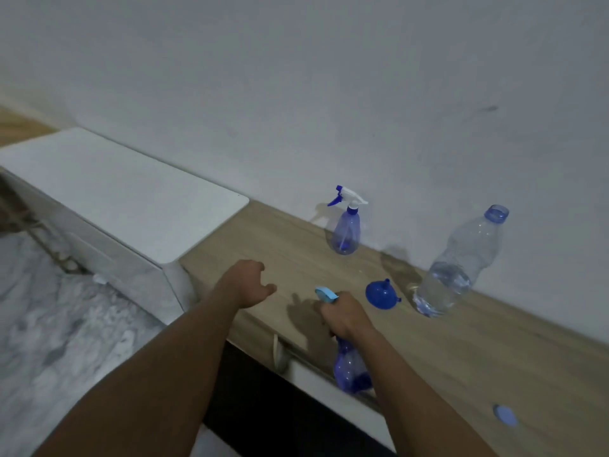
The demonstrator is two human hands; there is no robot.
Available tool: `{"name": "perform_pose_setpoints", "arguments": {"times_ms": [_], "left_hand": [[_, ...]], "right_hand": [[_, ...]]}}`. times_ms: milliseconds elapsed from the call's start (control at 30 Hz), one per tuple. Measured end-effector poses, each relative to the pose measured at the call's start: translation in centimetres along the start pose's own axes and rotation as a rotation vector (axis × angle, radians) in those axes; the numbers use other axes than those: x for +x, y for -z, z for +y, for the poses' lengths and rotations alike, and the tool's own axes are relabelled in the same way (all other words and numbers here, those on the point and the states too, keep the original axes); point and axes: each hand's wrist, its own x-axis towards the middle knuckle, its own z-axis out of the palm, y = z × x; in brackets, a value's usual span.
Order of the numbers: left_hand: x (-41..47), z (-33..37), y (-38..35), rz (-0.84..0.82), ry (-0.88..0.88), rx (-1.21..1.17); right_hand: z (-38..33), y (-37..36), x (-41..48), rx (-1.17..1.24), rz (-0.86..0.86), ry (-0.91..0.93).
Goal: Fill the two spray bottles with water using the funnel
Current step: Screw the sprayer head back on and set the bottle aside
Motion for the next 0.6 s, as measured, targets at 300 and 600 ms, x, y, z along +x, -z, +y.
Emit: {"name": "perform_pose_setpoints", "arguments": {"times_ms": [300, 600], "left_hand": [[-2.3, -0.1, 0.4, 0.021, 0.020, 0.002], [-3.5, 0.8, 0.9, 0.031, 0.013, -0.004]], "right_hand": [[-0.5, 0.5, -1.9, -0.019, 0.059, -0.028], [0.2, 1.0, -4.3, -0.008, 0.101, -0.019]]}}
